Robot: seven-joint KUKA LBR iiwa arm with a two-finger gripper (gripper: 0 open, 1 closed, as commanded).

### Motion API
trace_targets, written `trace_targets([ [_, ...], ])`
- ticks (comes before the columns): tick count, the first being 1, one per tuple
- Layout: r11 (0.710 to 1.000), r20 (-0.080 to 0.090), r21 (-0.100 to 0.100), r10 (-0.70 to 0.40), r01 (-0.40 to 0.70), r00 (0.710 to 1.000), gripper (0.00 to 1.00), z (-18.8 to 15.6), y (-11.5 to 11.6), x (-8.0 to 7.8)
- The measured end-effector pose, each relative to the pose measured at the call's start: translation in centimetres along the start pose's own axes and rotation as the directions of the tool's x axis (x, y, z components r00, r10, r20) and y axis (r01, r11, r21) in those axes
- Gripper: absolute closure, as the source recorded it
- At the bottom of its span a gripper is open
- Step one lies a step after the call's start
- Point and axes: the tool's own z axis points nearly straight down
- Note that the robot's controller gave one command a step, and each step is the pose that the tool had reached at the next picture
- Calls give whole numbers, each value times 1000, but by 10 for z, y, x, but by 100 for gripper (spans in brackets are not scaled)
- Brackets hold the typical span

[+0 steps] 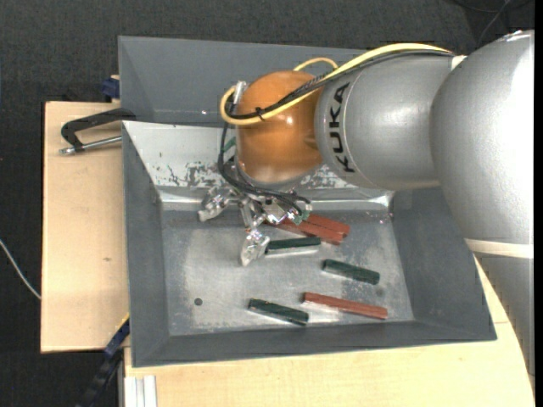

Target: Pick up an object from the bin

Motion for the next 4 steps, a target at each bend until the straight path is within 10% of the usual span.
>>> trace_targets([
  [3,971,-1,-3,-240,240,971,0,6,-60,62],
  [4,823,-10,-5,-568,568,823,100,11,-92,87],
])
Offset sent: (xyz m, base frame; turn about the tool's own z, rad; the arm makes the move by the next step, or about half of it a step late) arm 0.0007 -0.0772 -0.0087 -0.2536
